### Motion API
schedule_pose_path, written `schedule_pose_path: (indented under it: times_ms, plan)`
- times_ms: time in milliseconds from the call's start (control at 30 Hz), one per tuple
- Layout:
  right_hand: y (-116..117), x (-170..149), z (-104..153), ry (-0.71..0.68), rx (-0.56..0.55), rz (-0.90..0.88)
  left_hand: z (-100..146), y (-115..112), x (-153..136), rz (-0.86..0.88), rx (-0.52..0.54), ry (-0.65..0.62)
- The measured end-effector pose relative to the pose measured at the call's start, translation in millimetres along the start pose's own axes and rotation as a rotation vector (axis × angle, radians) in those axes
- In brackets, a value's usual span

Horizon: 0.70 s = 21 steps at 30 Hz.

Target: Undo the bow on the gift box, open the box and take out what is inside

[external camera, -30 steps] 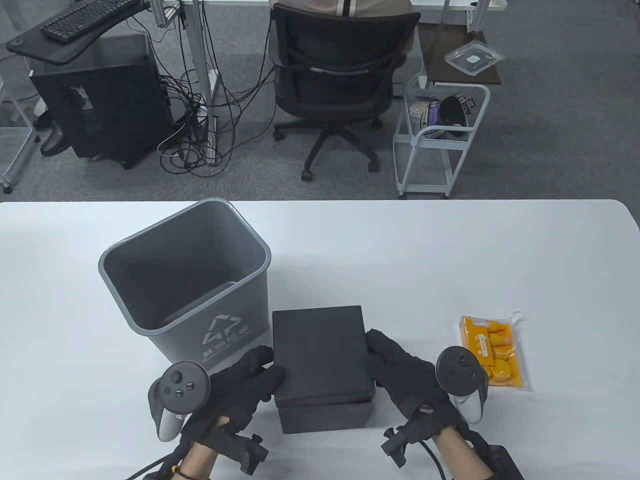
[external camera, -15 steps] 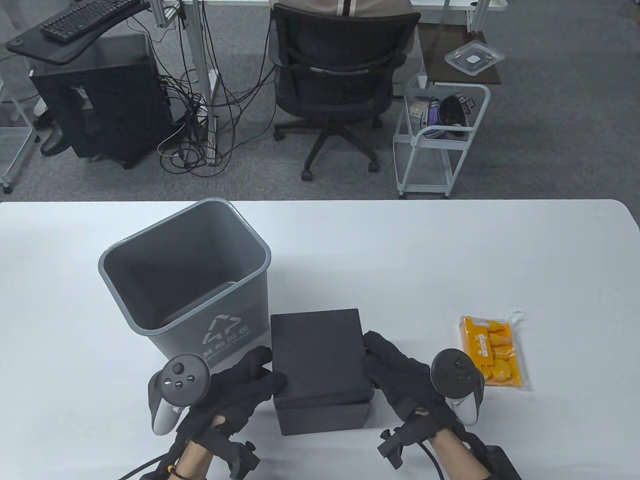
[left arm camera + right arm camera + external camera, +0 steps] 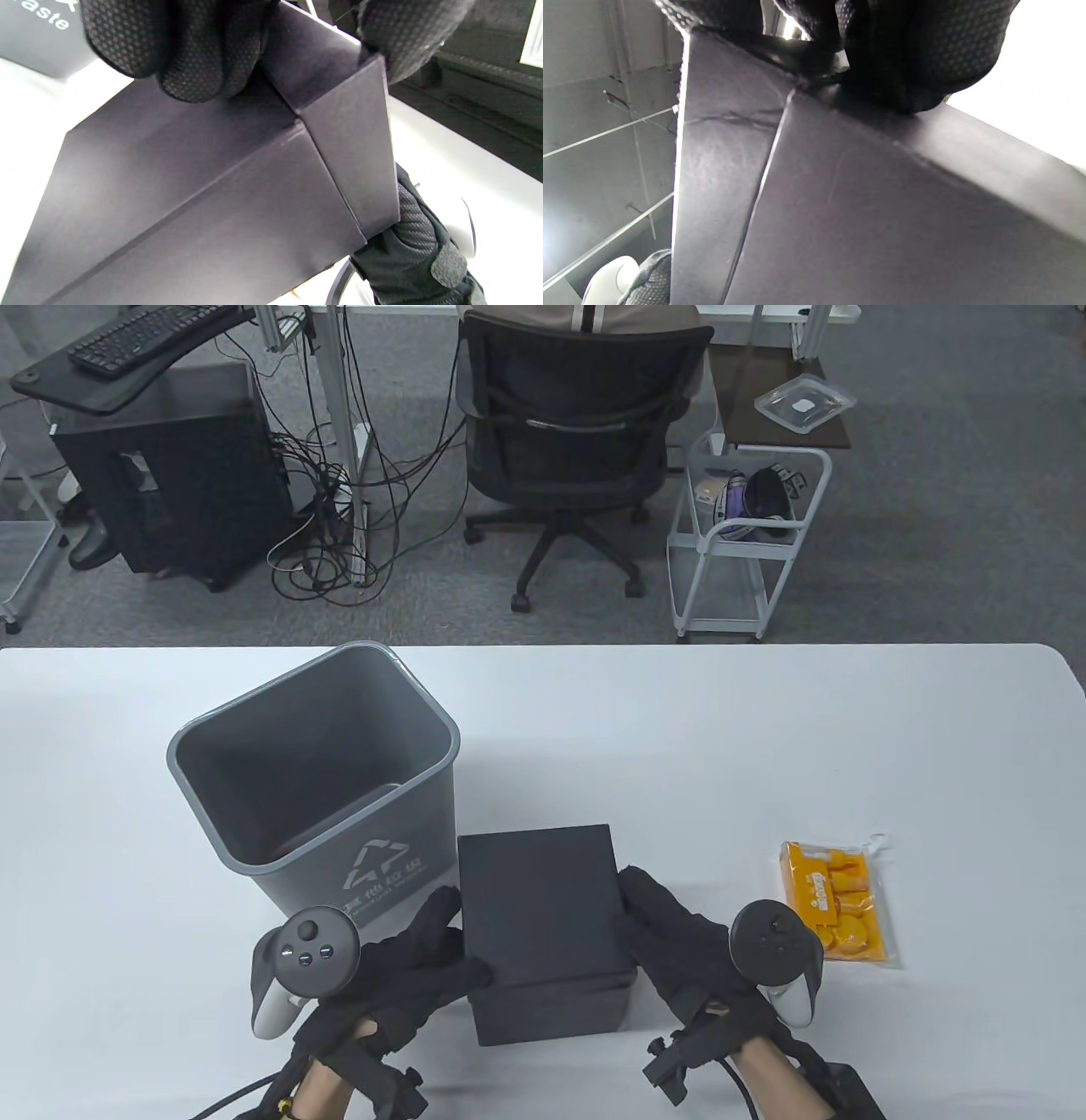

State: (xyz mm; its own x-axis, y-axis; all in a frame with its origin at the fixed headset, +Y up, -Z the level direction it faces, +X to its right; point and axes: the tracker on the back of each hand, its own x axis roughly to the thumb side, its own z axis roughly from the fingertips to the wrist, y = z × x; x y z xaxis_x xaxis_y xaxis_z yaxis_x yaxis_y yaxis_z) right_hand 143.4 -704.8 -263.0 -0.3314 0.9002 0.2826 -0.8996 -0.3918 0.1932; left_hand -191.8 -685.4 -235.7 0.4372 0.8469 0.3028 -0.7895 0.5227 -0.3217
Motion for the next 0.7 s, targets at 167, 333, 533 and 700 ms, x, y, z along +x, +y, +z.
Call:
schedule_pose_path:
  times_ms: [167,333,533,700]
  plan:
    - [-0.7,4.2,0.7,-0.015,0.025,0.029,0.4,1.9,0.9,-0.002,-0.037,-0.012]
    - [-1.0,3.8,0.5,0.001,0.041,0.029,0.2,1.9,2.6,-0.038,-0.045,-0.024]
    - [-1.9,3.5,-0.2,-0.002,0.066,0.03,-0.2,-0.4,5.0,-0.09,-0.136,-0.008]
    - [-1.0,1.7,-0.3,0.015,0.045,0.026,-0.7,-4.1,4.0,-0.121,-0.035,-0.017]
